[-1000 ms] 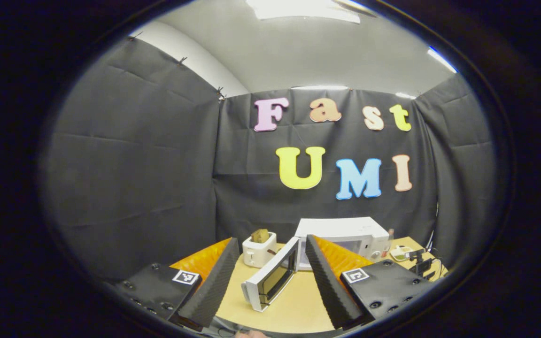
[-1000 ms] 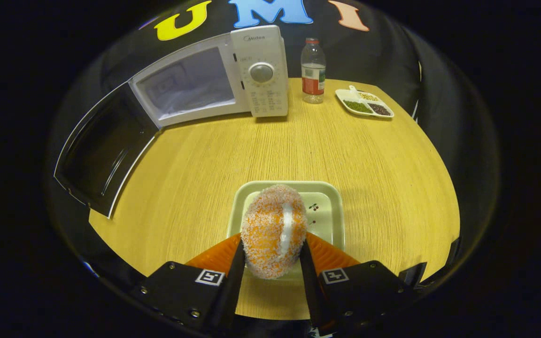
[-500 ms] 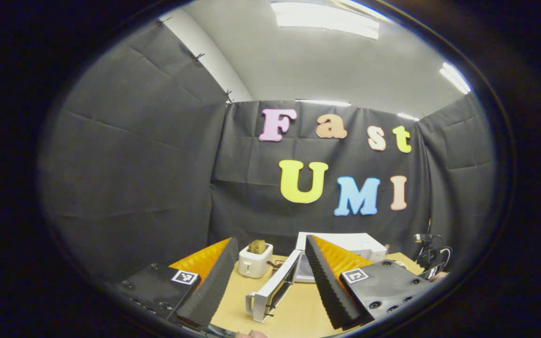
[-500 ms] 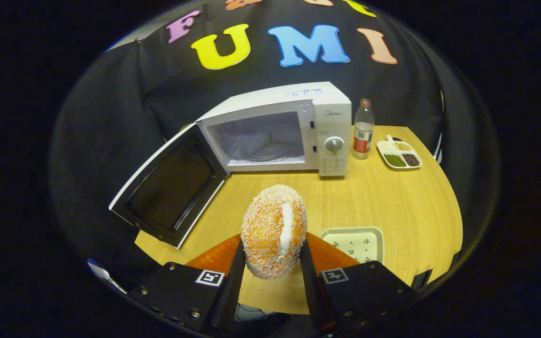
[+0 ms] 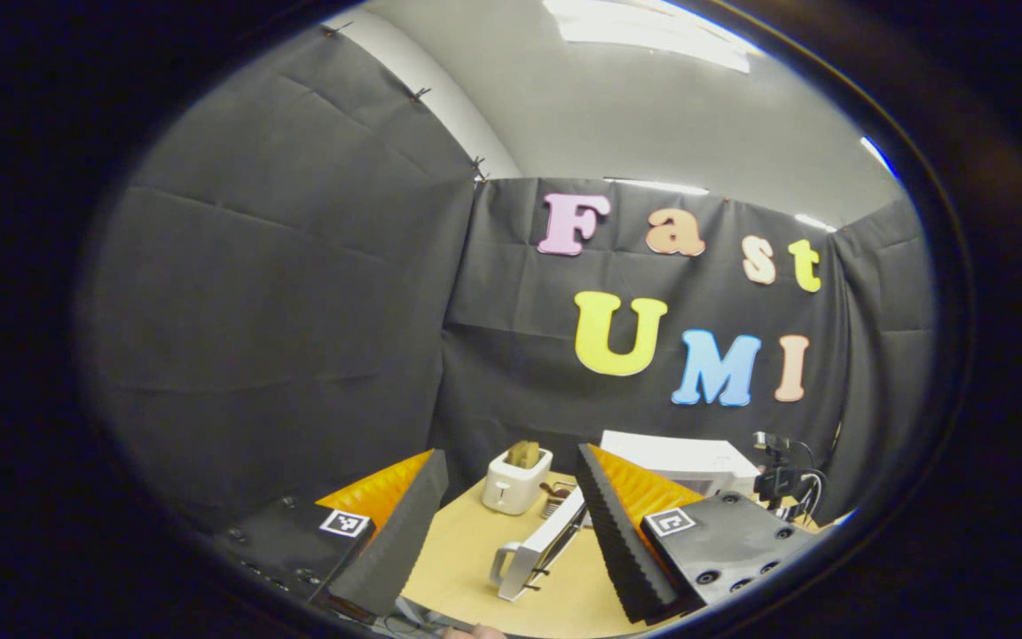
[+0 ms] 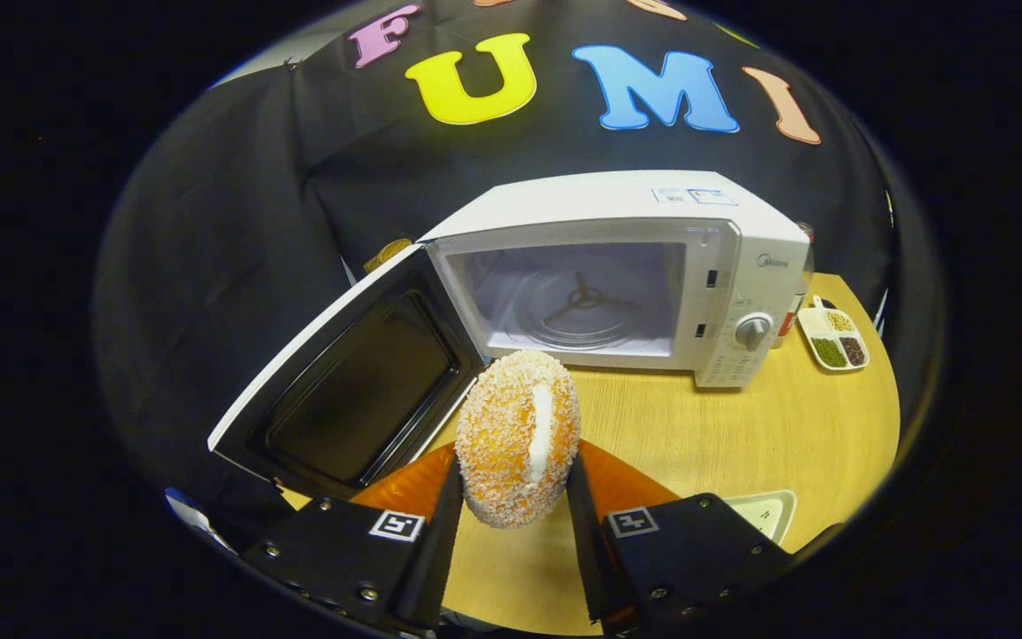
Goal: Open the microwave oven with the left hand, put the food in, and close the microwave oven.
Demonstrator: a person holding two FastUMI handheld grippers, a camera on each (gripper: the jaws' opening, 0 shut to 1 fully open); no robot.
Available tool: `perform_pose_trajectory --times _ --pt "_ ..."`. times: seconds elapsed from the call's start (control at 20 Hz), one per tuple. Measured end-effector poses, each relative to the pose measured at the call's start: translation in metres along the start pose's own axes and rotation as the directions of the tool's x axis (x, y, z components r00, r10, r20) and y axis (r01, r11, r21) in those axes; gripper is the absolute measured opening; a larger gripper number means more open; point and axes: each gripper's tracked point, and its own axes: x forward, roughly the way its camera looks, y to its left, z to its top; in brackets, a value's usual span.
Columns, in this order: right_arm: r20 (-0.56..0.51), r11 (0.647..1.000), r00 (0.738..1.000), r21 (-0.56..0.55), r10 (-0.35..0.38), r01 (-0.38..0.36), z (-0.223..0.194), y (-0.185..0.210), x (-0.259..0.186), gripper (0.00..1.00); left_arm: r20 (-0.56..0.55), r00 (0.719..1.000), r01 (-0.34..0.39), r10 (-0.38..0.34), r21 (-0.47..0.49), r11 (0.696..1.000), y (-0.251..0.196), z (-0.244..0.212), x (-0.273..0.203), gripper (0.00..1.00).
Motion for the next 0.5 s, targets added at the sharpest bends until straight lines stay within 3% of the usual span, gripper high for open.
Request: perform_pose_trajectory --times 0.2,0.5 --pt "0.021 0.987 1.0 0.16 -0.009 0.006 0.022 -0.012 0.057 0.6 -0.047 0.995 -0.092 0.093 0.028 0.995 0.001 -0.002 0.003 0.93" --pt "0.055 0.925 0.998 0.38 -0.027 0.005 0.046 -0.037 0.137 0.6 -0.157 0.966 -0.206 0.208 0.024 0.978 -0.003 -0.019 0.007 0.97"
